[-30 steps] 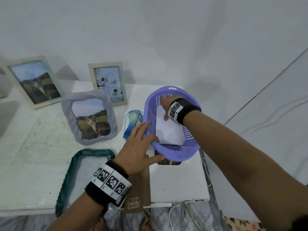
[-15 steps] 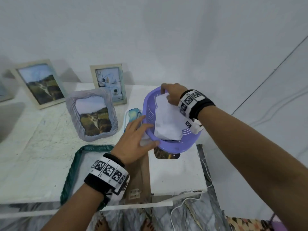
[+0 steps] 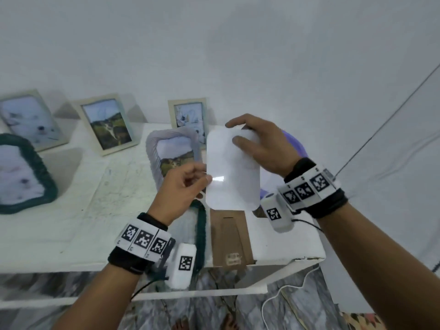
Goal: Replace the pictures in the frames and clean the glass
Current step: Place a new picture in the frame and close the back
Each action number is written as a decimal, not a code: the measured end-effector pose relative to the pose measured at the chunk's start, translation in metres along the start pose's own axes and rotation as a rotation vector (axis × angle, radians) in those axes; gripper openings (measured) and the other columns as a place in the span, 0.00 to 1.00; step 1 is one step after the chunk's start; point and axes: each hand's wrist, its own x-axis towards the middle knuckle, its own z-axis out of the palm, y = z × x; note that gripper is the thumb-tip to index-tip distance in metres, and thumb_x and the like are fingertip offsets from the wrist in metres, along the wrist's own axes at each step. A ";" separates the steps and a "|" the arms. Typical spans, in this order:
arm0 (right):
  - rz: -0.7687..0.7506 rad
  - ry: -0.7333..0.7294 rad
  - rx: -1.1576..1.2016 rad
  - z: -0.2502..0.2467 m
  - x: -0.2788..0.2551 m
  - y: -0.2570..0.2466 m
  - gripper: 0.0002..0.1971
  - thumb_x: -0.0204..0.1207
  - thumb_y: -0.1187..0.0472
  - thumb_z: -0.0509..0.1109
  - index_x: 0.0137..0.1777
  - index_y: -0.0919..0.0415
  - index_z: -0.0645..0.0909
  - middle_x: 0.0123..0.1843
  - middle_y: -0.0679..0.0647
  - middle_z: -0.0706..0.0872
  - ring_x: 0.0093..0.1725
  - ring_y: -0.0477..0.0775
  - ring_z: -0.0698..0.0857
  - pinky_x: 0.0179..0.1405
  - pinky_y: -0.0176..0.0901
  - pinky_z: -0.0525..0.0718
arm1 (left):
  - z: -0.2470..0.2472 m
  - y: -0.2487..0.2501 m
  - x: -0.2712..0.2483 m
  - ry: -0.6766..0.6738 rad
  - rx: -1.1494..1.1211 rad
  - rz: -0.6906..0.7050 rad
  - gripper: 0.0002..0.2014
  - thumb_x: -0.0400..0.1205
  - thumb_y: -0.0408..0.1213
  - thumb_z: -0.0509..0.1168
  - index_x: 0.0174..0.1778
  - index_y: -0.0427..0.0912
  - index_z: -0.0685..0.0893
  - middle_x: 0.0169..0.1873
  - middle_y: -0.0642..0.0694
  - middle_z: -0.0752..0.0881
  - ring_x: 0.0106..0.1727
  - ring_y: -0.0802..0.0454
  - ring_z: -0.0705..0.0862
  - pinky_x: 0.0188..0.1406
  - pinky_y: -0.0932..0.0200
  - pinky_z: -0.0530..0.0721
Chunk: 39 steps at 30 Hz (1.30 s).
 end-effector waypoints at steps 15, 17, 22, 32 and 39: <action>0.581 0.087 0.497 0.172 -0.108 0.009 0.12 0.80 0.69 0.68 0.62 0.63 0.79 0.45 0.65 0.88 0.43 0.57 0.88 0.34 0.43 0.88 | -0.112 -0.094 -0.078 0.027 0.389 -0.144 0.09 0.82 0.37 0.70 0.57 0.48 0.88 0.48 0.53 0.89 0.46 0.59 0.86 0.47 0.65 0.84; 0.615 0.092 0.461 0.181 -0.117 0.014 0.12 0.80 0.70 0.67 0.63 0.65 0.79 0.46 0.64 0.88 0.43 0.56 0.88 0.33 0.43 0.88 | -0.120 -0.110 -0.083 -0.002 0.515 -0.074 0.12 0.83 0.39 0.68 0.62 0.49 0.85 0.56 0.53 0.86 0.53 0.57 0.83 0.54 0.62 0.80; 0.663 0.054 0.314 0.197 -0.125 0.020 0.12 0.79 0.65 0.69 0.62 0.61 0.80 0.42 0.63 0.88 0.44 0.63 0.88 0.42 0.65 0.88 | -0.128 -0.142 -0.093 -0.156 0.671 0.065 0.22 0.82 0.52 0.57 0.69 0.51 0.81 0.66 0.53 0.81 0.66 0.52 0.76 0.65 0.56 0.71; 0.574 -0.073 -0.187 0.210 -0.114 0.005 0.21 0.80 0.56 0.68 0.72 0.59 0.74 0.38 0.50 0.81 0.41 0.51 0.81 0.45 0.40 0.77 | -0.120 -0.161 -0.104 -0.087 0.716 0.222 0.16 0.83 0.49 0.59 0.65 0.56 0.83 0.67 0.53 0.80 0.65 0.49 0.77 0.60 0.40 0.77; 0.502 -0.146 -0.317 0.216 -0.117 0.006 0.19 0.82 0.54 0.65 0.71 0.57 0.76 0.59 0.57 0.84 0.55 0.58 0.83 0.55 0.47 0.81 | -0.120 -0.164 -0.104 -0.085 0.710 0.193 0.17 0.82 0.52 0.59 0.65 0.56 0.83 0.68 0.54 0.79 0.67 0.53 0.74 0.63 0.41 0.74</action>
